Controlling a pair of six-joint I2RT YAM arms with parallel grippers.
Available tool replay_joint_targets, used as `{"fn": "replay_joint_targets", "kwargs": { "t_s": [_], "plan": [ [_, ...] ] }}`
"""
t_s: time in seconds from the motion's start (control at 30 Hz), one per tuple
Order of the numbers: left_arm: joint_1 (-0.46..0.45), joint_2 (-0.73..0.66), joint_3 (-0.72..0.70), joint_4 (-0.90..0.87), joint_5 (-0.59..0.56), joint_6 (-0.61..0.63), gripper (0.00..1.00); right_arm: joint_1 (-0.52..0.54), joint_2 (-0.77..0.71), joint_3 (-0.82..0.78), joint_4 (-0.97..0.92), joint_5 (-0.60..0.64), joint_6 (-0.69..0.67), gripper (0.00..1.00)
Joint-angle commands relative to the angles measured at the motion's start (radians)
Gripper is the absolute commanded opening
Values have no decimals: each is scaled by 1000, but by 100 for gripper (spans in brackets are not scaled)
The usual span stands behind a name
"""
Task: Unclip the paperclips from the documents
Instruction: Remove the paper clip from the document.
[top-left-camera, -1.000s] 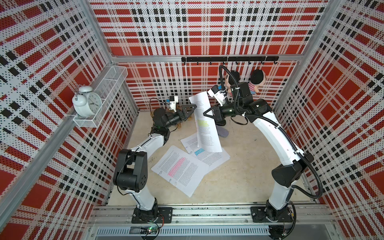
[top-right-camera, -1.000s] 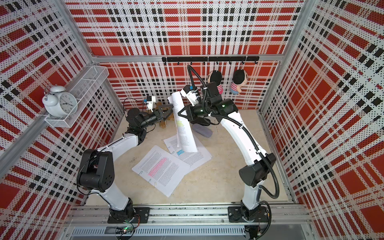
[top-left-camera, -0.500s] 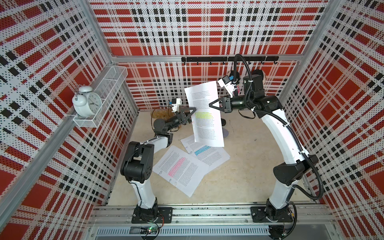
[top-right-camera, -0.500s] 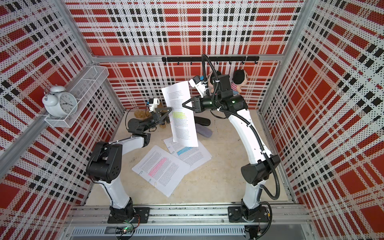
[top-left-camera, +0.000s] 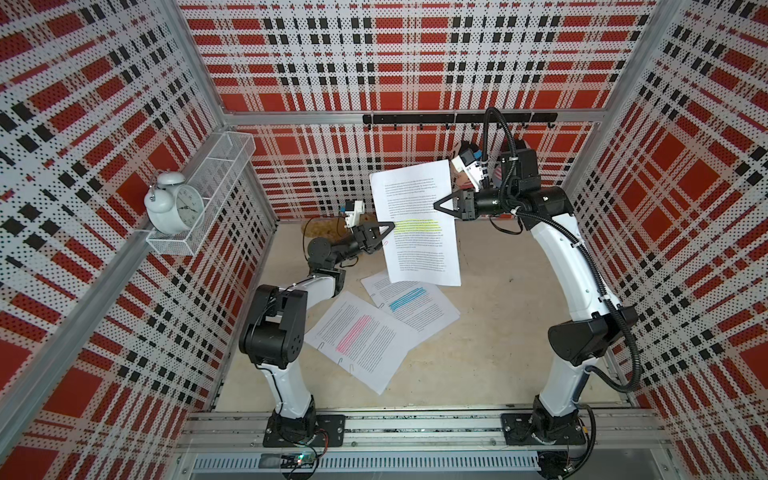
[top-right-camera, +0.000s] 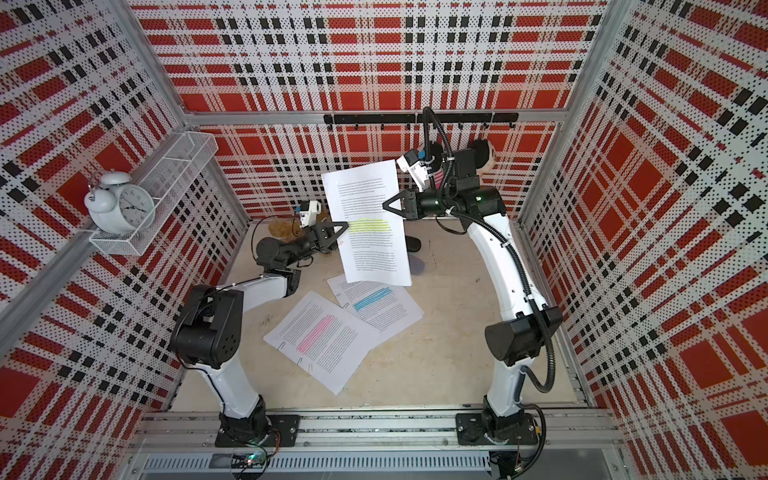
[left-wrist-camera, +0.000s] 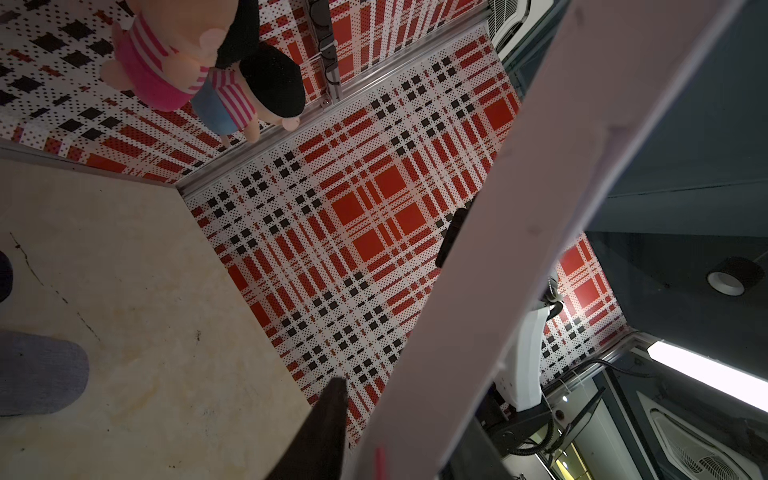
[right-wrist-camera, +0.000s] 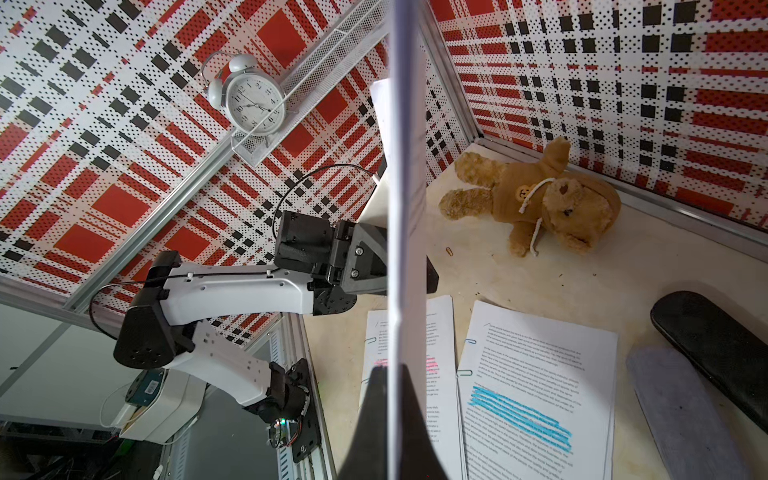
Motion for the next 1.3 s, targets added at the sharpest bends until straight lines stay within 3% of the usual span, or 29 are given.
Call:
{"fn": "replay_joint_targets", "kwargs": {
  "t_s": [0.0, 0.5, 0.73, 0.83, 1.03, 1.27],
  "plan": [
    [12, -59, -4, -86, 8, 93, 37, -13, -2, -16, -34, 30, -63, 0],
    [10, -91, -21, -279, -1, 249, 16, -53, -29, -69, 0, 76, -49, 0],
    [2, -91, -21, -339, 0, 297, 18, -53, -29, -70, 7, 85, -46, 0],
    [4, -96, -20, -378, -5, 325, 12, -53, -30, -70, 4, 95, -51, 0],
    [4, -123, 1, -547, -21, 448, 0, -61, -37, -79, -10, 120, -66, 0],
    [14, -159, 20, -760, -70, 598, 0, -77, -48, -93, 2, 160, -75, 0]
  ]
}}
